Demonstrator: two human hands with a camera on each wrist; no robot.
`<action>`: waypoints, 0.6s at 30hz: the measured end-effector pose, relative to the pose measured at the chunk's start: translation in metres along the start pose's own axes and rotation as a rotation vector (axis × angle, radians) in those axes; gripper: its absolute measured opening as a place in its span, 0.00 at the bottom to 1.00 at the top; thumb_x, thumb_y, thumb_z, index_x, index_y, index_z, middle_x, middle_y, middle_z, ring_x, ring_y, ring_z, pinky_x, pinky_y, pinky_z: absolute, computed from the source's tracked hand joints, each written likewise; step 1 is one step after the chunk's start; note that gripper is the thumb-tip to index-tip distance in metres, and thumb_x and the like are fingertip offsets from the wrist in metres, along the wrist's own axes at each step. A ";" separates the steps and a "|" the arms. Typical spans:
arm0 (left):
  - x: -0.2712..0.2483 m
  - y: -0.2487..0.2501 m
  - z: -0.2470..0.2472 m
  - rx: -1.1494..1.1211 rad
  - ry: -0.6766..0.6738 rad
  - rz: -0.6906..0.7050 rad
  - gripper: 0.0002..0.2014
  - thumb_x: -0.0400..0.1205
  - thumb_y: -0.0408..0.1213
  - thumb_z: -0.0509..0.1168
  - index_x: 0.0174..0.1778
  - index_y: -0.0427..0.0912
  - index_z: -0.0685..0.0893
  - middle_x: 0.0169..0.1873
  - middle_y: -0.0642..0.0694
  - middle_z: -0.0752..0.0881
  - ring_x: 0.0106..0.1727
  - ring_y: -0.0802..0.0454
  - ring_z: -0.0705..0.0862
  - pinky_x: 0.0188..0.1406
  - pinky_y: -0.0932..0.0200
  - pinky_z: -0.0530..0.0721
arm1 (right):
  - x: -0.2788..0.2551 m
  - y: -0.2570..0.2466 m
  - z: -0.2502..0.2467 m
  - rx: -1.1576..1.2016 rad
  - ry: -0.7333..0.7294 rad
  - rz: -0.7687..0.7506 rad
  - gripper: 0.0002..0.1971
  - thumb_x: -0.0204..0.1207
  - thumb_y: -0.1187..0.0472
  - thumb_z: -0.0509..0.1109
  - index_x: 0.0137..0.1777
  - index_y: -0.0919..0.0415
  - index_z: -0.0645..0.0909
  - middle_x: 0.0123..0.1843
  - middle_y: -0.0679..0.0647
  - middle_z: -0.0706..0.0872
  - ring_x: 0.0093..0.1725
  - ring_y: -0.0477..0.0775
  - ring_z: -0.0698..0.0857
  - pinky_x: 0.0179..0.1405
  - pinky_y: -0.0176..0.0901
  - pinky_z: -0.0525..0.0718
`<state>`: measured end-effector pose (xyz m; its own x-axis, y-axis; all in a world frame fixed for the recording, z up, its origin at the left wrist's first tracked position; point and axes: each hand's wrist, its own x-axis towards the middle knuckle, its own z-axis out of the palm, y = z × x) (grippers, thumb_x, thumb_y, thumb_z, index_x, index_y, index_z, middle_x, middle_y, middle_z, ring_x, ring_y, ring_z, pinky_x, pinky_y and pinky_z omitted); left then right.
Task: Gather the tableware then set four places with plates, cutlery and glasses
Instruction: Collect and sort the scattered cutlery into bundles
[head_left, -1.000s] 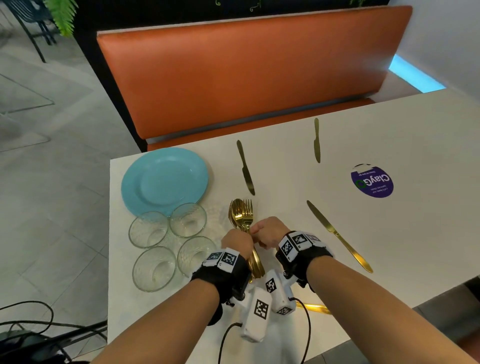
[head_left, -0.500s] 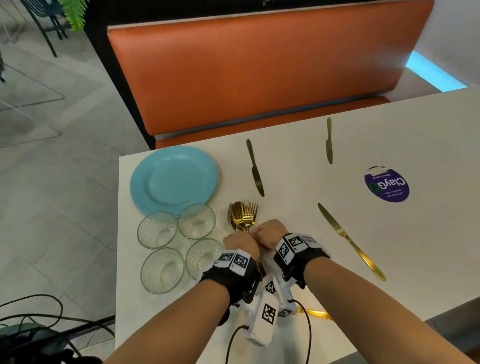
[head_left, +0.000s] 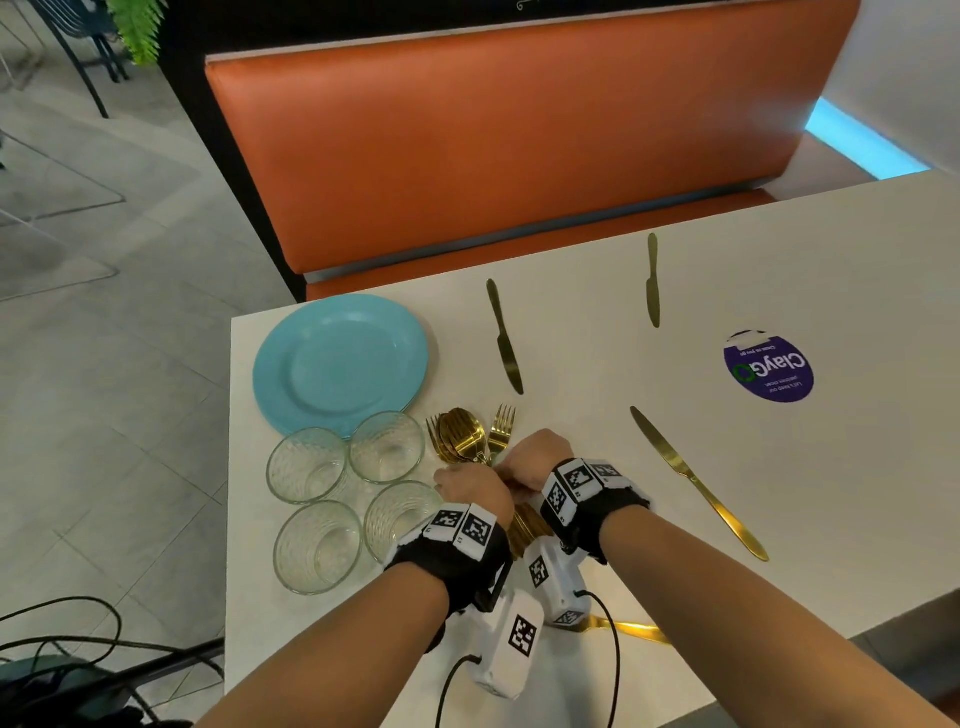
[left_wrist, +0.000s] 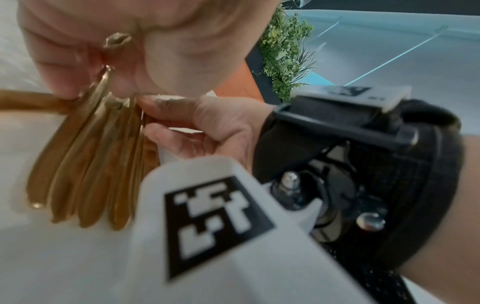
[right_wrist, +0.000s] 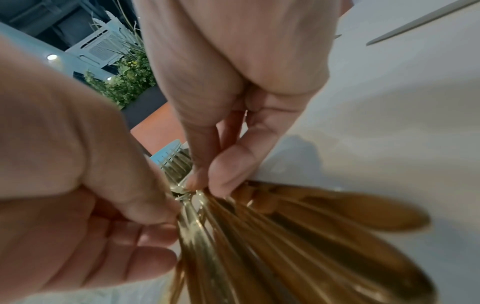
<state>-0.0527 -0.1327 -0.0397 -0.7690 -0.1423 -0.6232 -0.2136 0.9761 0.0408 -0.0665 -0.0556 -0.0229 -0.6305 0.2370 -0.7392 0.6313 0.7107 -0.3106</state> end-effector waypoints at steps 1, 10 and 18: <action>0.001 0.001 0.002 -0.024 -0.015 -0.001 0.19 0.86 0.34 0.54 0.74 0.35 0.71 0.71 0.40 0.73 0.73 0.45 0.71 0.70 0.57 0.71 | -0.002 -0.001 0.000 -0.041 0.016 0.004 0.19 0.76 0.53 0.68 0.25 0.57 0.72 0.22 0.47 0.78 0.17 0.38 0.73 0.18 0.29 0.66; -0.009 0.008 -0.001 -0.158 0.045 -0.024 0.16 0.87 0.35 0.54 0.71 0.38 0.71 0.70 0.39 0.71 0.70 0.45 0.73 0.69 0.57 0.71 | -0.002 0.002 0.003 -0.189 0.051 -0.162 0.14 0.79 0.55 0.64 0.55 0.59 0.88 0.56 0.54 0.89 0.50 0.52 0.86 0.47 0.36 0.80; -0.013 0.008 -0.009 -0.136 0.099 0.001 0.20 0.86 0.39 0.55 0.74 0.37 0.66 0.72 0.38 0.71 0.72 0.45 0.71 0.70 0.57 0.68 | -0.012 0.019 -0.006 0.274 0.005 -0.147 0.10 0.77 0.68 0.68 0.55 0.63 0.87 0.31 0.55 0.86 0.23 0.47 0.81 0.23 0.33 0.84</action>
<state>-0.0497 -0.1242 -0.0245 -0.8236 -0.1632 -0.5431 -0.2872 0.9459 0.1512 -0.0493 -0.0409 -0.0161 -0.7257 0.1488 -0.6718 0.6313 0.5324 -0.5640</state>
